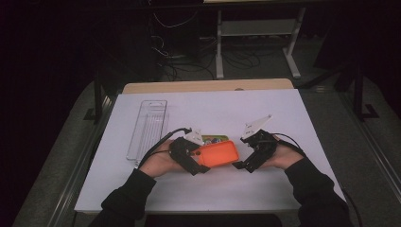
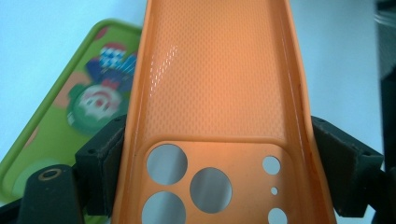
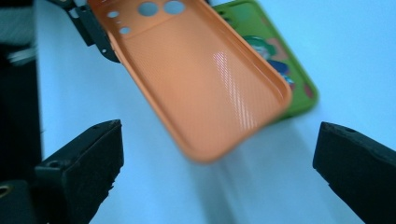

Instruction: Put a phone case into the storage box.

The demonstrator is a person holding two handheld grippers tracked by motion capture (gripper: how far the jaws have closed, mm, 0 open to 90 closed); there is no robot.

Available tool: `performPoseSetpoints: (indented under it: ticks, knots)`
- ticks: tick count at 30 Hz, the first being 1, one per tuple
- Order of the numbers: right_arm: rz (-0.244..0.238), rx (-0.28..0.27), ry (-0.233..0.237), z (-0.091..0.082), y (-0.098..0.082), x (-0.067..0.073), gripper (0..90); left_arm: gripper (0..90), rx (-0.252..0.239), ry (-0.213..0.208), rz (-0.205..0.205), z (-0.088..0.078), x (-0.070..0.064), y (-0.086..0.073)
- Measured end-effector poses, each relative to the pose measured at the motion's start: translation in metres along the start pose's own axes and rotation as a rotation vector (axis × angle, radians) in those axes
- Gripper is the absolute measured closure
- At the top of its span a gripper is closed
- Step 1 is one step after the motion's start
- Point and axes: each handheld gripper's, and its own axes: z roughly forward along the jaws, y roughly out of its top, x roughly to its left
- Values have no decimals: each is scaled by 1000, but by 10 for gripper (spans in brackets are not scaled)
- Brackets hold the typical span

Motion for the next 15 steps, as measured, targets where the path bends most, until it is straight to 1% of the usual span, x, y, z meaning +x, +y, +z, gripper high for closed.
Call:
performPoseSetpoints:
  ticks: [1, 2, 3, 4, 5, 6, 7, 8, 9, 10, 11, 12, 13, 14, 15]
  knots:
    - [32, -5, -12, -1, -2, 0, 9, 162, -1, 14, -30, 0, 1, 0]
    - [85, -34, -35, -1, -8, 0, 9, 162, -2, 30, -47, 0, 2, -1]
    - [113, -49, -41, -1, -11, 0, 9, 162, 4, 54, -69, -1, 5, -2]
    - [126, -54, -55, -2, -14, 0, 9, 162, 4, 54, -69, -1, 5, -2]
    - [126, -54, -55, -2, -14, 0, 9, 162, 7, 63, -75, -2, 6, -2]
    - [150, -67, -80, -3, -19, 1, 9, 162, 11, 65, -70, -3, 7, -2]
    - [150, -67, -80, -3, -19, 1, 9, 162, 11, 73, -83, -4, 7, -2]
    - [190, -97, -92, -4, -25, 2, 9, 161, 7, 83, -93, -4, 7, -1]
    - [209, -115, -98, -4, -28, 2, 9, 161, 14, 95, -104, -4, 7, -1]
    - [209, -115, -98, -4, -28, 2, 9, 161, 14, 95, -104, -4, 7, -1]
    - [225, -124, -116, -4, -31, 2, 8, 161, 12, 101, -117, -4, 6, 0]
    - [237, -136, -129, -3, -33, 3, 6, 161, 16, 102, -120, -3, 6, 0]
    - [267, -143, -152, -1, -38, 4, 3, 161, 13, 108, -123, -3, 5, 1]
    - [278, -152, -168, 0, -39, 6, 1, 161, 5, 108, -135, -3, 4, 1]
    - [283, -175, -186, 1, -42, 7, 1, 161, 6, 107, -145, -3, 3, 1]
